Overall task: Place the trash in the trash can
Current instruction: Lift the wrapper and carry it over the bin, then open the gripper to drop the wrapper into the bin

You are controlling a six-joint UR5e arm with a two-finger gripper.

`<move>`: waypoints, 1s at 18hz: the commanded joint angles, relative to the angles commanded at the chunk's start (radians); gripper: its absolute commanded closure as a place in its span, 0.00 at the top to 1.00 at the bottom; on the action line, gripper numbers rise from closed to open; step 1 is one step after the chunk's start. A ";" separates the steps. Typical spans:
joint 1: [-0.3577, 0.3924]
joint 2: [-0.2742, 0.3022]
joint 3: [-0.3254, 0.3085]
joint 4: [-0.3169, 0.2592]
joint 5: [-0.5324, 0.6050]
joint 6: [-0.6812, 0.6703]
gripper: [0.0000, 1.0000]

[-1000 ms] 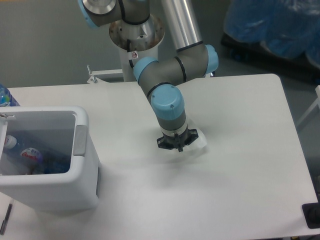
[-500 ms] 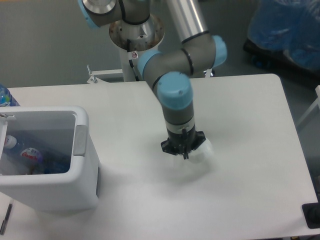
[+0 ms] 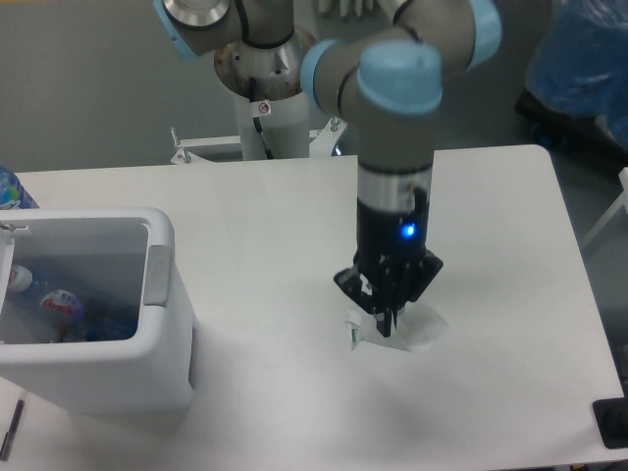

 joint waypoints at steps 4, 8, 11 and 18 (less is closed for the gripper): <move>-0.021 0.040 0.014 0.002 -0.114 -0.011 0.00; -0.109 0.063 0.015 0.002 -0.131 -0.011 0.00; -0.173 0.071 0.006 0.002 -0.129 -0.011 0.00; -0.340 0.061 -0.006 0.002 -0.125 -0.009 0.00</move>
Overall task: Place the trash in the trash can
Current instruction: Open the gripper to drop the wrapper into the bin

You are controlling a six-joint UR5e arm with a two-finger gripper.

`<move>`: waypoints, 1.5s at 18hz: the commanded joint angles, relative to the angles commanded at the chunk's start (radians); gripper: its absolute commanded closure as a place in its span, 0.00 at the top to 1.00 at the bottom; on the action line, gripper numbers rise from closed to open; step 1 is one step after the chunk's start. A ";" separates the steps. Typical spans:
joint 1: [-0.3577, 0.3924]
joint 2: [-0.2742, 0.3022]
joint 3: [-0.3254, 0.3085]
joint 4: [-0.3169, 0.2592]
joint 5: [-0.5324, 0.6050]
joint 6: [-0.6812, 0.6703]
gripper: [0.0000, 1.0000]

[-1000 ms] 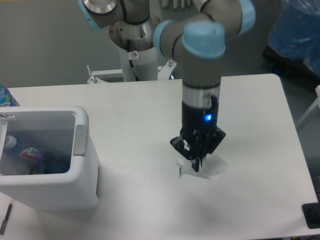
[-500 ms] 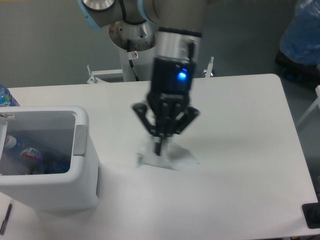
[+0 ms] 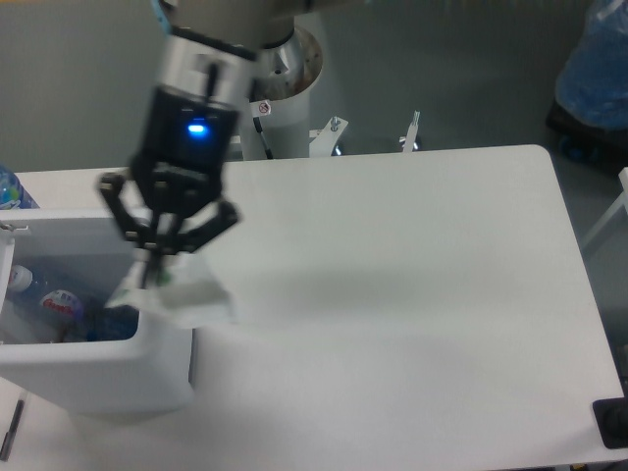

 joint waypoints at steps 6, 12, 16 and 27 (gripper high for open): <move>-0.089 -0.037 -0.029 0.000 0.003 0.002 0.01; -0.091 -0.046 -0.031 0.005 0.061 0.015 1.00; -0.086 -0.040 -0.025 0.002 0.092 0.070 1.00; 0.155 -0.043 0.031 -0.015 0.492 0.507 1.00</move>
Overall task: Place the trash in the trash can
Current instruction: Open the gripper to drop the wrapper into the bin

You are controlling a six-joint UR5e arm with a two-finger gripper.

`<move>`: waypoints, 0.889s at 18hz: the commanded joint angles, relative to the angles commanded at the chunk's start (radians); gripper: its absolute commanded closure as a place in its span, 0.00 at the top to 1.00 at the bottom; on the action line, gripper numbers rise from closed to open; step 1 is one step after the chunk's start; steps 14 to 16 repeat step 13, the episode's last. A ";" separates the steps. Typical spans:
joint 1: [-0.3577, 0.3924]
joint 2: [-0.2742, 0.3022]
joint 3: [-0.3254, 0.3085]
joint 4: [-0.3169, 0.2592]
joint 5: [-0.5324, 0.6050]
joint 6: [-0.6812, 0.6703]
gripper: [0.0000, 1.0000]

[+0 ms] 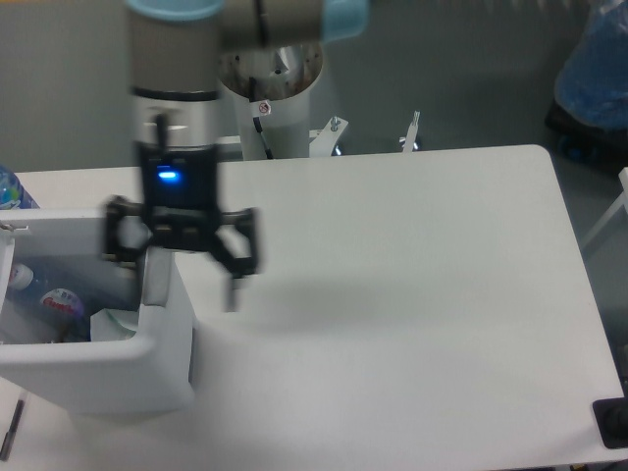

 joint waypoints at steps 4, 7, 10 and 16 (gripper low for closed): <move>0.055 0.003 -0.008 -0.029 0.102 0.230 1.00; 0.101 0.006 -0.003 -0.142 0.102 0.383 1.00; 0.126 0.031 -0.011 -0.213 0.102 0.493 1.00; 0.138 0.044 -0.015 -0.244 0.102 0.519 1.00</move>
